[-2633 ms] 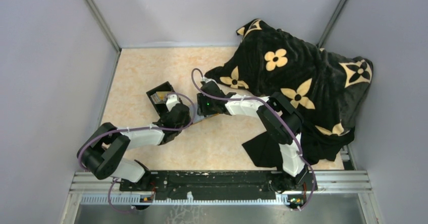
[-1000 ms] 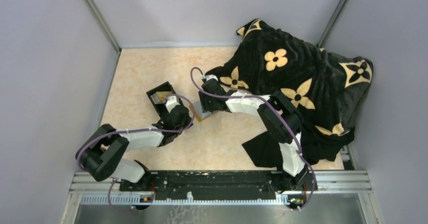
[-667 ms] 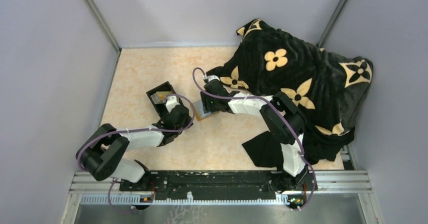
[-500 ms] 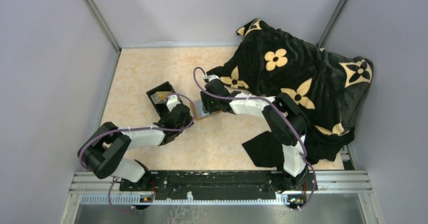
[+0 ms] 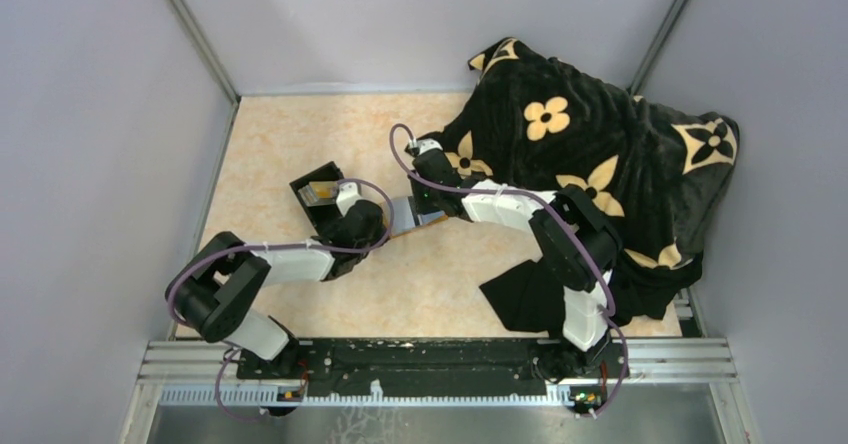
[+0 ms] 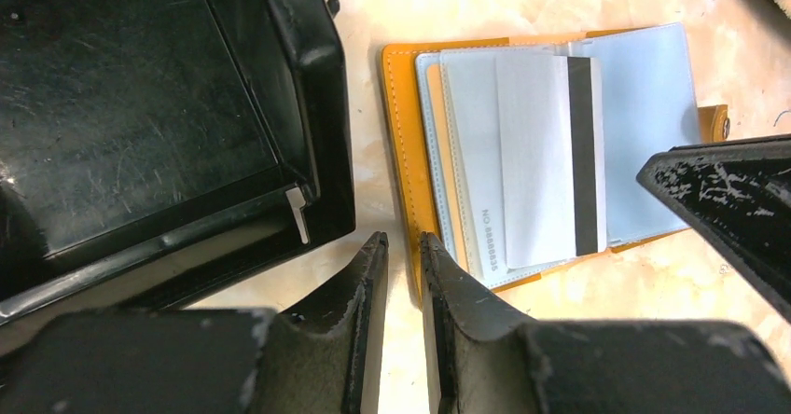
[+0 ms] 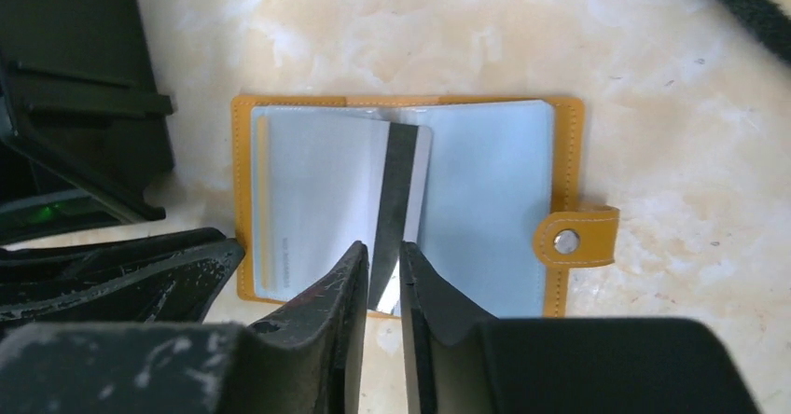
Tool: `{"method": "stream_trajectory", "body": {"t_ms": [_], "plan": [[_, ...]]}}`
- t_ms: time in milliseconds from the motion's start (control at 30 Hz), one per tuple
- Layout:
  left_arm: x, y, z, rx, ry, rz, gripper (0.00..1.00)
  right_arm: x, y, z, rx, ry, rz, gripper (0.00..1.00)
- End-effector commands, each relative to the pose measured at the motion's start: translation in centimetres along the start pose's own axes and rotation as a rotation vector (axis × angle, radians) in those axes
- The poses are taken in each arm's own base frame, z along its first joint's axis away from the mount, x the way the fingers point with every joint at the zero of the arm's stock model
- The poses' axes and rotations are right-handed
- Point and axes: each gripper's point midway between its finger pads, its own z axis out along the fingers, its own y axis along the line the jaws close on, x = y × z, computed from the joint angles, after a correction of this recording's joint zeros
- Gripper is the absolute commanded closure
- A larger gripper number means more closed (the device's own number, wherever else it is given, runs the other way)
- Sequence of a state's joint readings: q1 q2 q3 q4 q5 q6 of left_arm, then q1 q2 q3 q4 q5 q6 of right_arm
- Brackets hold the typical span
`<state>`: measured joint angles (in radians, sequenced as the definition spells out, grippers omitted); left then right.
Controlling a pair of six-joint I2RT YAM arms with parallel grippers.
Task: Put the credit cards into the card holder
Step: Insert the credit card into the card holder.
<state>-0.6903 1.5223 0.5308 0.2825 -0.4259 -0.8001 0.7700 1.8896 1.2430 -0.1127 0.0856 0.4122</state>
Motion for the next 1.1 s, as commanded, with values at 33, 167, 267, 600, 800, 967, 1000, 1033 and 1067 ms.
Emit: {"method": "stream_trajectory", "body": {"t_ms": [33,167,267,600,800,967,1000,1033,1067], "plan": [[5.3,4.7,-0.5,-0.137,0.182,0.114,0.73,-2.9,-0.9,0.0,0.018,-0.078,0.017,0.85],[5.4,4.8,-0.2,-0.143,0.187,0.122,0.73,-2.9,-1.6,0.8,0.031,-0.067,0.028,0.93],[5.4,4.8,-0.1,-0.146,0.188,0.124,0.73,-2.6,-1.9,1.3,0.032,-0.055,0.032,0.95],[5.6,5.1,0.1,-0.159,0.192,0.136,0.73,-1.4,-1.6,2.8,0.005,-0.016,0.041,0.99],[5.6,5.0,0.3,-0.158,0.194,0.141,0.73,-1.2,-0.9,3.0,-0.029,-0.012,0.050,0.99],[5.7,4.9,0.5,-0.154,0.197,0.139,0.73,-1.1,-0.4,3.2,-0.057,-0.010,0.055,1.00],[5.7,4.9,0.5,-0.154,0.198,0.139,0.73,-1.1,-0.4,3.2,-0.059,-0.012,0.055,1.00],[5.8,4.9,0.5,-0.153,0.198,0.140,0.73,-1.2,-0.3,3.2,-0.063,-0.015,0.057,1.00],[5.8,4.9,0.5,-0.154,0.200,0.140,0.73,-1.3,-0.2,3.2,-0.070,-0.018,0.056,1.00]]}}
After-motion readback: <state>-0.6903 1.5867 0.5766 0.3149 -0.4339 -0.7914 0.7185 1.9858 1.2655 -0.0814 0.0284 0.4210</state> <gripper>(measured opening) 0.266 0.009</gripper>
